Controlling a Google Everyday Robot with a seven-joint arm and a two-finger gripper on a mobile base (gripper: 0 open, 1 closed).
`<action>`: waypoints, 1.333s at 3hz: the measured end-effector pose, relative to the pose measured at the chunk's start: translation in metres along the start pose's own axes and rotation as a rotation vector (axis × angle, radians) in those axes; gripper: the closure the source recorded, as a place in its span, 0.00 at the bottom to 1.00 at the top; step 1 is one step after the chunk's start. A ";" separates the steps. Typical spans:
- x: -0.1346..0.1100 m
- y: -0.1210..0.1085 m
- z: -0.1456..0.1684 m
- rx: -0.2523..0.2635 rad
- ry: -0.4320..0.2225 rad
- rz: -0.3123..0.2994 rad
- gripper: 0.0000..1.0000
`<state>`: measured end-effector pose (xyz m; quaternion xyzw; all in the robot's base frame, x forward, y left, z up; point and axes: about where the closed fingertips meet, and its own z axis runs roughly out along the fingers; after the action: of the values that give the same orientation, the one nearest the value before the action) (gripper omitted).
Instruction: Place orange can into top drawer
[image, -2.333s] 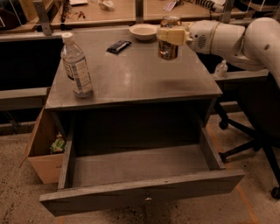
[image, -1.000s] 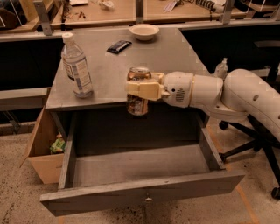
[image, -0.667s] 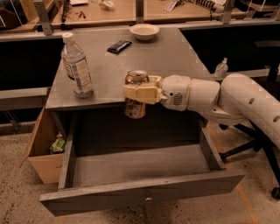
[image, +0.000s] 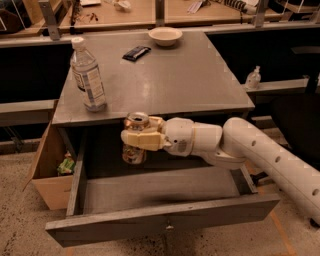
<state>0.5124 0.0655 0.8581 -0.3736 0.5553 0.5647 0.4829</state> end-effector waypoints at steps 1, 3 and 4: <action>0.039 0.001 0.017 -0.069 0.026 -0.003 1.00; 0.108 -0.015 0.035 -0.059 0.126 -0.030 1.00; 0.137 -0.028 0.034 -0.014 0.152 -0.031 1.00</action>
Offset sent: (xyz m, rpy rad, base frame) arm -0.0078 0.0543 -0.1168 -0.1475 -0.0519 0.1249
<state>0.5083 0.1146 0.7233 -0.4272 0.5806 0.5310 0.4455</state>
